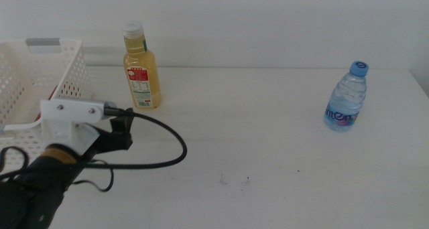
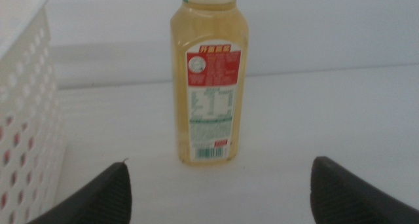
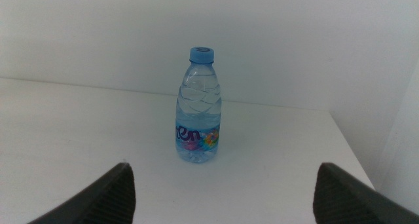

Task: Use arms to grab the bottles and put them into the dustbin to the left of the table.

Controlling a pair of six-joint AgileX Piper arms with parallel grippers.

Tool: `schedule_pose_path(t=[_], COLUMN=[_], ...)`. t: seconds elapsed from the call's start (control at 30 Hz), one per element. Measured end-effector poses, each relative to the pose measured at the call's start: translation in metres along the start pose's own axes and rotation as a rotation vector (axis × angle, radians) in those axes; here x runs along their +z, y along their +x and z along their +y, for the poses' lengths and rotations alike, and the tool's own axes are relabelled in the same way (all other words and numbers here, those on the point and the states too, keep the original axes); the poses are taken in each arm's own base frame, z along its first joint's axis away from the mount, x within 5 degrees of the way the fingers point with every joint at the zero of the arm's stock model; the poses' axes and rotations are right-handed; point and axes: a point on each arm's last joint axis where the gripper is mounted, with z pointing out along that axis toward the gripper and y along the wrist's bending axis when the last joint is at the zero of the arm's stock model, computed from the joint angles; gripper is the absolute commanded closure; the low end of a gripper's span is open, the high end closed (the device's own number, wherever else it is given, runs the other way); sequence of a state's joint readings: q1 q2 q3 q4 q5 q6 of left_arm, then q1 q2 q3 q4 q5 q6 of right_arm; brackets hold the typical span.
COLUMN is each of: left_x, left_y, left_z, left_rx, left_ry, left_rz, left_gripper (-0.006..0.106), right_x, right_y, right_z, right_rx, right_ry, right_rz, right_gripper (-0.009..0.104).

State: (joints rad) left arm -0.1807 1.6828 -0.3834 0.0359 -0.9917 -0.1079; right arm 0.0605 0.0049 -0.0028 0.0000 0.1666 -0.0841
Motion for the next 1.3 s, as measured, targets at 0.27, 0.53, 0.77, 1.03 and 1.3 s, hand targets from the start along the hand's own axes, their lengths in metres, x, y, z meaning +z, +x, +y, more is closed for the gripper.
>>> schedule_pose_path(t=[0.27, 0.53, 0.77, 1.03, 1.3], left_x=[0.052, 0.104, 0.138, 0.170, 0.189], left_y=[0.001, 0.008, 0.014, 0.018, 0.022], left_z=[0.003, 0.006, 0.006, 0.007, 0.007], left_rx=[-0.004, -0.008, 0.003, 0.027, 0.034], left_ry=[-0.008, -0.013, 0.005, 0.011, 0.019], left_rz=[-0.041, -0.071, -0.095, -0.108, -0.080], left_gripper=[0.007, 0.007, 0.007, 0.007, 0.054], right_x=[0.000, 0.000, 0.000, 0.000, 0.000], right_y=[0.000, 0.000, 0.000, 0.000, 0.000], right_z=[0.000, 0.000, 0.000, 0.000, 0.000], right_rx=[0.000, 0.000, 0.000, 0.000, 0.000], right_ry=[0.000, 0.000, 0.000, 0.000, 0.000], right_rz=[0.000, 0.000, 0.000, 0.000, 0.000], right_gripper=[0.013, 0.013, 0.013, 0.013, 0.013])
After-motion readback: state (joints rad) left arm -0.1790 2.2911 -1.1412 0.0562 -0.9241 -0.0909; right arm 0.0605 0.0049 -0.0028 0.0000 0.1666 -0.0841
